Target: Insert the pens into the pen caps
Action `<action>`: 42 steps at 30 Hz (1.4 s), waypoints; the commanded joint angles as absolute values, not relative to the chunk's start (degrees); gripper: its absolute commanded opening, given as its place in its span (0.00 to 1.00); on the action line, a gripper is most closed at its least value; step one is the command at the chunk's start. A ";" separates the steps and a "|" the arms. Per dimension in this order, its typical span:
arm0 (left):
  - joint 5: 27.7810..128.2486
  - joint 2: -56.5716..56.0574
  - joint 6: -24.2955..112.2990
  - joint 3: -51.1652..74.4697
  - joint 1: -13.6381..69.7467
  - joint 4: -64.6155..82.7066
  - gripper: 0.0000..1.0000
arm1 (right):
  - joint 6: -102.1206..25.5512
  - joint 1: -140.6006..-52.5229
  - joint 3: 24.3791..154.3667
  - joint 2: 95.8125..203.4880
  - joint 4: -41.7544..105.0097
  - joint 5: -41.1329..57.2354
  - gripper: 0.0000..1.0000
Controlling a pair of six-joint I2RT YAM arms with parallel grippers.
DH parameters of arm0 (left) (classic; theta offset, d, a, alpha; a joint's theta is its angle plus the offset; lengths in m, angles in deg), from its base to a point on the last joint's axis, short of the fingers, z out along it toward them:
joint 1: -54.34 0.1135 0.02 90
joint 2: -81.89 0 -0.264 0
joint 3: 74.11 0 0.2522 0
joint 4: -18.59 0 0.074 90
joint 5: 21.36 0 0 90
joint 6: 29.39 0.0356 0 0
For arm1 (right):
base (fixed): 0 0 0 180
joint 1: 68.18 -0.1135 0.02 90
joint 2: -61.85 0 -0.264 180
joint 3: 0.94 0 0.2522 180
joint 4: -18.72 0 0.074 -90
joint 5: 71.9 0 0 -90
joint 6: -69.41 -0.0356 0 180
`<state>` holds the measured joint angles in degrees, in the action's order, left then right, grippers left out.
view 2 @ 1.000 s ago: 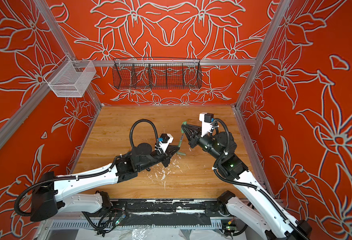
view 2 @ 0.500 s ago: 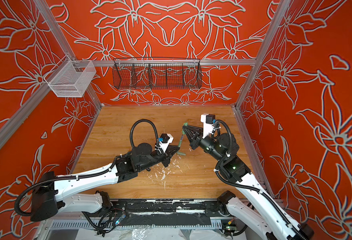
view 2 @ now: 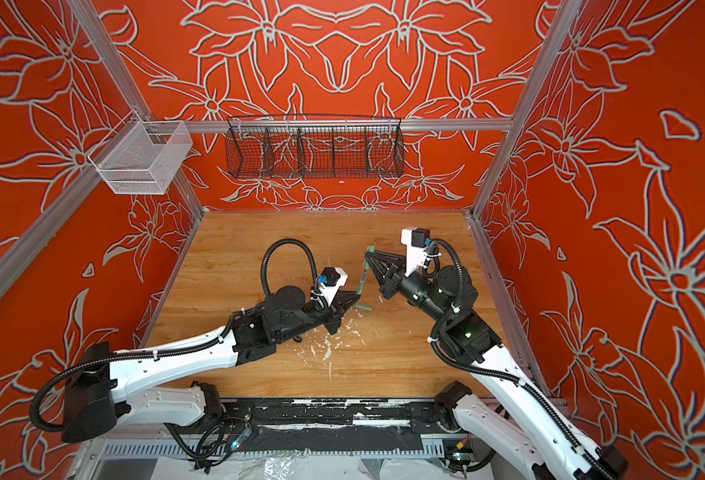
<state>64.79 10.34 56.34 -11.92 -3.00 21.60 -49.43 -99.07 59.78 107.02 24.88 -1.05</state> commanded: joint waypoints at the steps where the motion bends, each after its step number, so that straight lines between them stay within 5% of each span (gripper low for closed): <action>1: 64.07 10.38 56.48 -10.30 -2.96 22.15 0.00 | -50.81 -99.33 58.47 105.91 24.21 -2.34 0.00; 42: 65.98 11.66 55.52 -10.94 -1.84 23.90 0.00 | -54.65 -99.47 53.57 105.83 16.75 -2.97 0.00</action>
